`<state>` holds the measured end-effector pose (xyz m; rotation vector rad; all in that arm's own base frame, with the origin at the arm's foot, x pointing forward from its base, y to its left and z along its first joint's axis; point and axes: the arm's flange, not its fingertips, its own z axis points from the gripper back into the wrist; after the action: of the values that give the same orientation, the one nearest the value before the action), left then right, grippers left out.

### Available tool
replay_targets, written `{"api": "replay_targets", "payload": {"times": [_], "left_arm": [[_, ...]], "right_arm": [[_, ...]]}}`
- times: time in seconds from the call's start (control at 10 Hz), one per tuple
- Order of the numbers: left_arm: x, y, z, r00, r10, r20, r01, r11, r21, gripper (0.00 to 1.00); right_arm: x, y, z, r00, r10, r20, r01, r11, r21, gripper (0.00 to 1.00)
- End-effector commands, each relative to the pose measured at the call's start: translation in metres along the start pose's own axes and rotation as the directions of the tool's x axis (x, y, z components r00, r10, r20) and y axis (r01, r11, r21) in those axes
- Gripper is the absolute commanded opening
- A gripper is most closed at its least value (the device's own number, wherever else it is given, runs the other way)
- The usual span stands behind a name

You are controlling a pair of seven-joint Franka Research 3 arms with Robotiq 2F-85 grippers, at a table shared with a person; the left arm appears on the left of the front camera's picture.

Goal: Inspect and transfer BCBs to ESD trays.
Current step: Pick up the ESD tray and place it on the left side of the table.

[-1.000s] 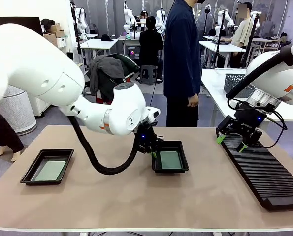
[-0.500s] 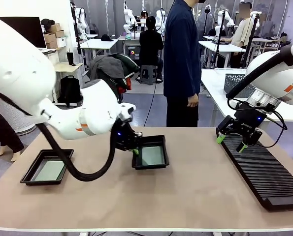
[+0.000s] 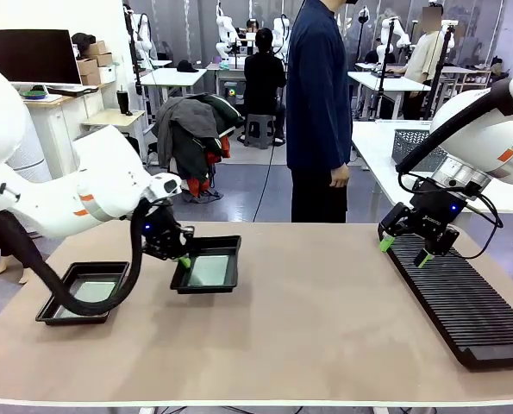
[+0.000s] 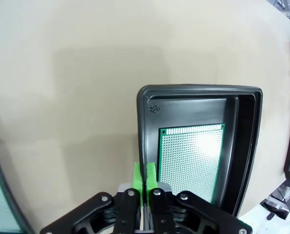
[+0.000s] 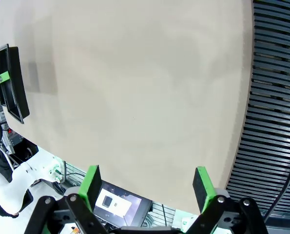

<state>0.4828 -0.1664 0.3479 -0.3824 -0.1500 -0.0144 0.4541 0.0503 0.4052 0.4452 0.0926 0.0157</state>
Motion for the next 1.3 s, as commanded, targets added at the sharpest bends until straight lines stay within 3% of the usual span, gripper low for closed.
{"api": "replay_targets", "payload": {"times": [0.0,0.5,1.2], "left_arm": [[-0.010,0.025,0.005,1.000,-0.018,-0.011,0.018,1.000,-0.003,0.04],[-0.042,0.074,0.013,1.000,-0.001,0.025,0.001,1.000,-0.002,0.04],[-0.063,0.093,0.007,0.994,0.014,0.107,-0.016,1.000,0.017,0.04]], "right_arm": [[0.001,0.002,-0.001,1.000,-0.021,0.008,0.021,1.000,-0.001,1.00],[0.001,0.002,-0.001,1.000,-0.021,0.008,0.021,1.000,-0.001,1.00],[0.001,0.002,-0.001,1.000,-0.021,0.008,0.021,1.000,-0.001,1.00]]}}
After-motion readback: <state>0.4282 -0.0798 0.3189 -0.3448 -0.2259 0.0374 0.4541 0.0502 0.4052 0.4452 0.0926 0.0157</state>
